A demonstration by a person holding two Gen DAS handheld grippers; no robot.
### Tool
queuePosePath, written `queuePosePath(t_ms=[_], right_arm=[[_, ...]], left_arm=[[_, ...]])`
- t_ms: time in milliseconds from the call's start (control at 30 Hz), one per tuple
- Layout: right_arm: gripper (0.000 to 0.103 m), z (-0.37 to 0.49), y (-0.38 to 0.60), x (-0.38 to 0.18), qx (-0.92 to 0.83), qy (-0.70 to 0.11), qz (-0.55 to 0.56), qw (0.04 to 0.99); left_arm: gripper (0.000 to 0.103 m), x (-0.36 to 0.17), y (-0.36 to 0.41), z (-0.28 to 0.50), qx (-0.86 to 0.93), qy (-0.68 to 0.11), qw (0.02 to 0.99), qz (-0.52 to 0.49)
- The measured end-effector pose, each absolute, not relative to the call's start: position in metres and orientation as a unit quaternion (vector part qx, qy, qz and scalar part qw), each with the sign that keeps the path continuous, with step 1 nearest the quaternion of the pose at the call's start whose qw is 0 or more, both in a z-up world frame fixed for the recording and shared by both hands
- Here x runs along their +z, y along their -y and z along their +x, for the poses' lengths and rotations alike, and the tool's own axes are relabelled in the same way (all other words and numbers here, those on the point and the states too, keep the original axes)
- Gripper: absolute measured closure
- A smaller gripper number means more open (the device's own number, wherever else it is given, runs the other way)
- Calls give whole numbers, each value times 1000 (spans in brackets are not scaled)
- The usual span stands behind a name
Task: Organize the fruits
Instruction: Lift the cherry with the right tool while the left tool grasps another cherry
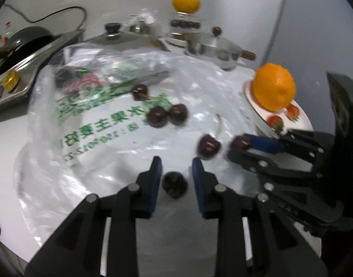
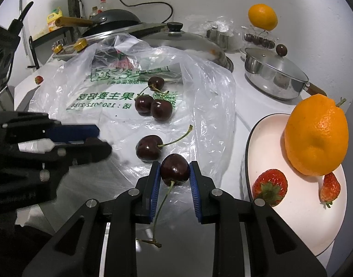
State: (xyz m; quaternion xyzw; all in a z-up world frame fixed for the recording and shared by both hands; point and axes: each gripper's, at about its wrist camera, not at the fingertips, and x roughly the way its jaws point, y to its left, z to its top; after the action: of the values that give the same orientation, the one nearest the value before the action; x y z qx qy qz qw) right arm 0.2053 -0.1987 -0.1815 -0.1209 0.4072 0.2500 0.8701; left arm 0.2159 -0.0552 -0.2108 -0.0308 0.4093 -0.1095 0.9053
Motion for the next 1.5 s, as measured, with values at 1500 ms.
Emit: queuePosePath(t_ms=[1500], right_arm=[[76, 193, 211, -140, 257, -367, -108, 888]], left_arm=[[73, -212, 51, 205, -113, -420, 900, -3]])
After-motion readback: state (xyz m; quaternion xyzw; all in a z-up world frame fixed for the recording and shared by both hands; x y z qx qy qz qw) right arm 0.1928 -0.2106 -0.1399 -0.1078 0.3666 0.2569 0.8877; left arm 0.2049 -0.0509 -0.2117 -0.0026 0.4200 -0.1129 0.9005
